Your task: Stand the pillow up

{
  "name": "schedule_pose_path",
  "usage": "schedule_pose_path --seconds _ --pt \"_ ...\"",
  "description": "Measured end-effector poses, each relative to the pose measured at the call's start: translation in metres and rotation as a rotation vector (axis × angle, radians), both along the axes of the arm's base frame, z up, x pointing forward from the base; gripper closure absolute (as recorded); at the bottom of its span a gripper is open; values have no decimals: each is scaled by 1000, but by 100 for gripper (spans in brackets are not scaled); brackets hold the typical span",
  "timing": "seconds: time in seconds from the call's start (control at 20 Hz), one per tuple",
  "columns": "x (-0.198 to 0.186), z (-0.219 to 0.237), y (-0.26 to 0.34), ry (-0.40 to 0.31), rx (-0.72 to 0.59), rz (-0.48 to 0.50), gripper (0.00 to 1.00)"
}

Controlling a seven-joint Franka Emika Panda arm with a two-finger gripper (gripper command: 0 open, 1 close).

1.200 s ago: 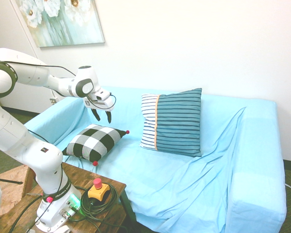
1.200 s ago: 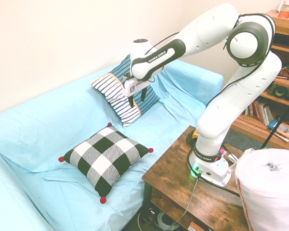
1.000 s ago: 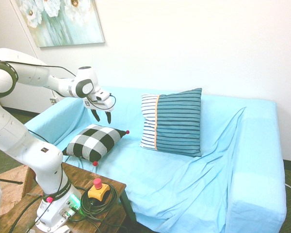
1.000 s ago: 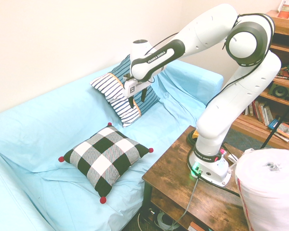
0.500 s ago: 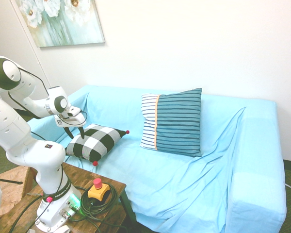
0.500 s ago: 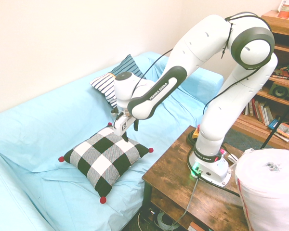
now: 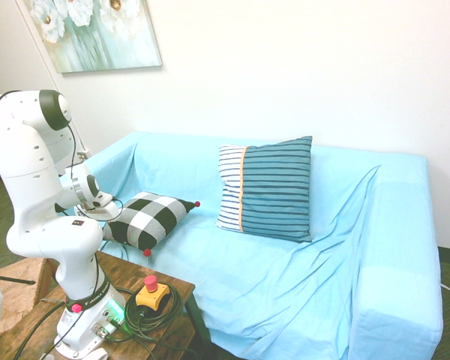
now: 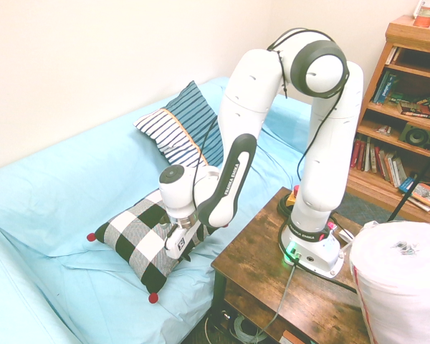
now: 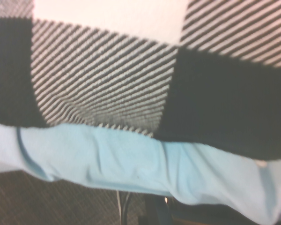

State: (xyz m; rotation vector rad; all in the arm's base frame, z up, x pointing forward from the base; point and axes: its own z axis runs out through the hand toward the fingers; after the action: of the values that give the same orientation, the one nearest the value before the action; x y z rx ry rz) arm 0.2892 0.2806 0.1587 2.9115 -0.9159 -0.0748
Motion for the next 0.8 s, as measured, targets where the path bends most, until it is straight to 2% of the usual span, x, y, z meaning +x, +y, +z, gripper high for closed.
schedule_pose_path --seconds 0.2,0.35,0.8 --pt "14 -40 -1 -14 79 -62 0" --pt "16 -65 -2 -2 83 -116 0" --pt "27 -84 -25 -55 25 -213 0"
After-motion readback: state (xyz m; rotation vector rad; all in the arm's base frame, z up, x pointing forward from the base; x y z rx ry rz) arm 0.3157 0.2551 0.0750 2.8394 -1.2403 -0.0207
